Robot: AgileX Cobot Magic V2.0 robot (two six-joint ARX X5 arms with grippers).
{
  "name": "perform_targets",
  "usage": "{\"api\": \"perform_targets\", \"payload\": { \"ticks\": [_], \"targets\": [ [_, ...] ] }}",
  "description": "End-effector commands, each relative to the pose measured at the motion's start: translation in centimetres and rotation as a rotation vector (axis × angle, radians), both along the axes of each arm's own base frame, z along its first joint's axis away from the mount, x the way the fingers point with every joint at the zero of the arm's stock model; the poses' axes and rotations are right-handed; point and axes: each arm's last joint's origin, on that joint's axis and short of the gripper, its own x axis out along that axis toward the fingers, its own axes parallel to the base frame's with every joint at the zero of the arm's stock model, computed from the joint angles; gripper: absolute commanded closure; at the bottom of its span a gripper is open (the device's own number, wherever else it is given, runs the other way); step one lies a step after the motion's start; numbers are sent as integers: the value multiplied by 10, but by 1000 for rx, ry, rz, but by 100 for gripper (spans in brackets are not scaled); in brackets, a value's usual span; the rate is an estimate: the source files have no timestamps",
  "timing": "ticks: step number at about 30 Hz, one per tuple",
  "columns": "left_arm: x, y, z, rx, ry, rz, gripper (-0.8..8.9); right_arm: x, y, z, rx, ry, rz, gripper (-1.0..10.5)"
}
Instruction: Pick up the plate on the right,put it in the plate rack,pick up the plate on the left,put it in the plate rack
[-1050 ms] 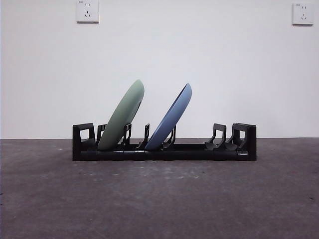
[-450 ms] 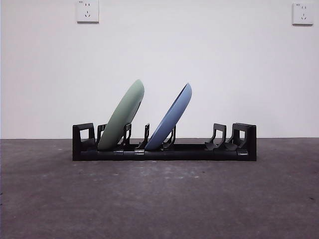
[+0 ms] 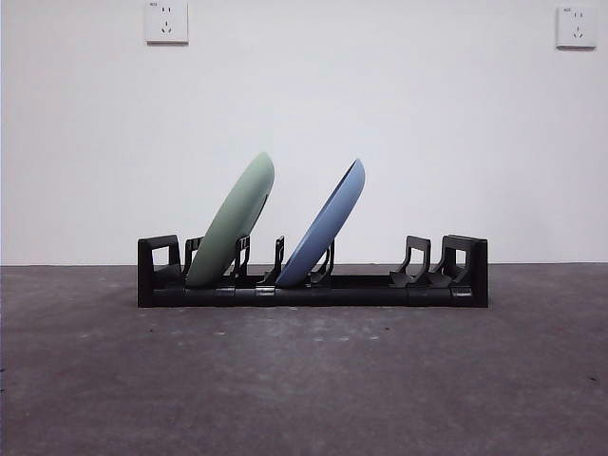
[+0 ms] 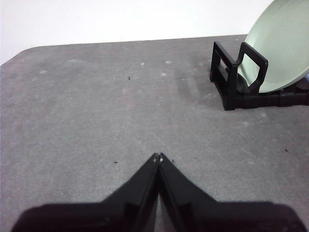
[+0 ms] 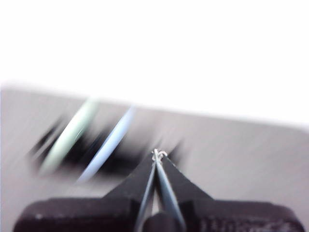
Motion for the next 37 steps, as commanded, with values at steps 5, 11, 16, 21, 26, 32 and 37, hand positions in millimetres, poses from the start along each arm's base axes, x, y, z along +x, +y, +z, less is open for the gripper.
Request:
{"api": "perform_targets", "payload": {
  "ticks": [5,11,16,21,26,32,37],
  "targets": [
    [1,0,-3,-10,11,2,817,-27,-10,-69,-106,-220,-263,945],
    [1,0,-3,-10,11,2,817,-2,-11,-147,-56,-195,-261,945],
    [1,0,-3,-10,11,2,817,21,-13,-207,4,-180,-267,945],
    [1,0,-3,-10,11,2,817,37,-15,-255,21,-166,-270,945],
    [1,0,-3,-10,11,2,817,47,-15,-291,17,-96,-272,945],
    [1,0,-4,-10,12,2,817,49,-15,-314,11,3,-257,945],
    [1,0,-4,-10,12,2,817,49,-15,-314,41,12,-264,945]
  ]
}}
